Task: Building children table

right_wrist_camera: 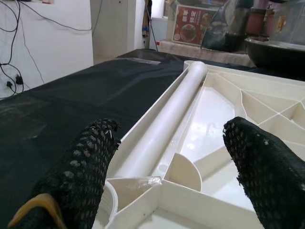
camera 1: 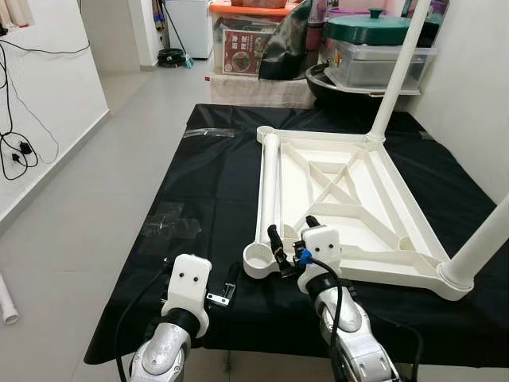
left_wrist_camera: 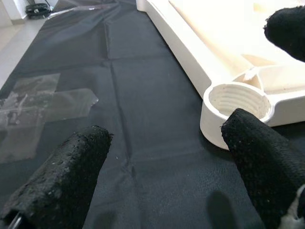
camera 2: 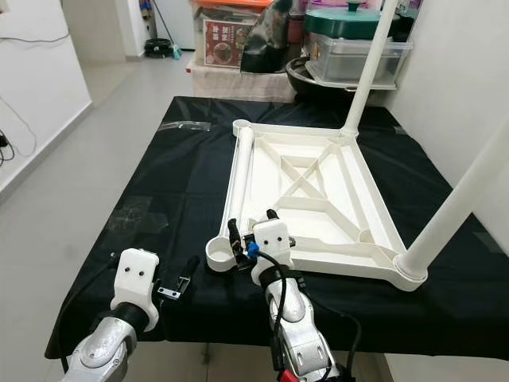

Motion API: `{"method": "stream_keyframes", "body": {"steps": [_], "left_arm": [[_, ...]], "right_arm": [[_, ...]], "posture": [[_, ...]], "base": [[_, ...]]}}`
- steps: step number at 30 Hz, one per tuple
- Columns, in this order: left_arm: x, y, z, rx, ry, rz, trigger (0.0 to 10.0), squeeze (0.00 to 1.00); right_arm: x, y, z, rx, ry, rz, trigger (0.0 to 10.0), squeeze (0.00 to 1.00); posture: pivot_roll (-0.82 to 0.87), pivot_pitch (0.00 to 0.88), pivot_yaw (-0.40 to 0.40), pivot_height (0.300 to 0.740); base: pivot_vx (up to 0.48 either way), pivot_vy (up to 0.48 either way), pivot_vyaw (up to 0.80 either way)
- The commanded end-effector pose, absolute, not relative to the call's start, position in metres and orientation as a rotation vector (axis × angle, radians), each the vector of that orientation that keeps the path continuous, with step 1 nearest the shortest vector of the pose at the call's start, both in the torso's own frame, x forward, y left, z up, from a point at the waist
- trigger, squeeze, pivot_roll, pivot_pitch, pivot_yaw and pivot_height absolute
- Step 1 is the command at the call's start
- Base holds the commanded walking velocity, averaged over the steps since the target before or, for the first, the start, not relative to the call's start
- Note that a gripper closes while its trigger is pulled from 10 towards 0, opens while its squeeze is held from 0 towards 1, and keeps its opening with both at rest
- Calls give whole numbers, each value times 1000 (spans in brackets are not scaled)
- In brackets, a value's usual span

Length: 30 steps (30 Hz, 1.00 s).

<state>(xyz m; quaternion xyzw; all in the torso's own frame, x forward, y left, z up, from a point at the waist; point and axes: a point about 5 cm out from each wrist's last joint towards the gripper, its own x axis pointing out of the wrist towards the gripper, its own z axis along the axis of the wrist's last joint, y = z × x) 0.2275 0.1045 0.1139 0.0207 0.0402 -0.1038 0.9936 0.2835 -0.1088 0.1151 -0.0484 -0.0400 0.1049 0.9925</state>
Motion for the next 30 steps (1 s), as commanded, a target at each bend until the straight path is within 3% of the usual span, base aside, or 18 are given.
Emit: {"method": "stream_keyframes", "body": {"steps": [1,30], "left_arm": [[229,104,111,35,85,-211,10000,0],[231,103,107,45,80,-217,10000,0]], "right_arm": [[286,-107,116,-97,-93,210,10000,0],[287,-108,113,-98,-99,209,10000,0]], "posture": [[70,0,-30,740],[66,0,-30,740]], "base": [[0,0,0],[0,0,0]]}}
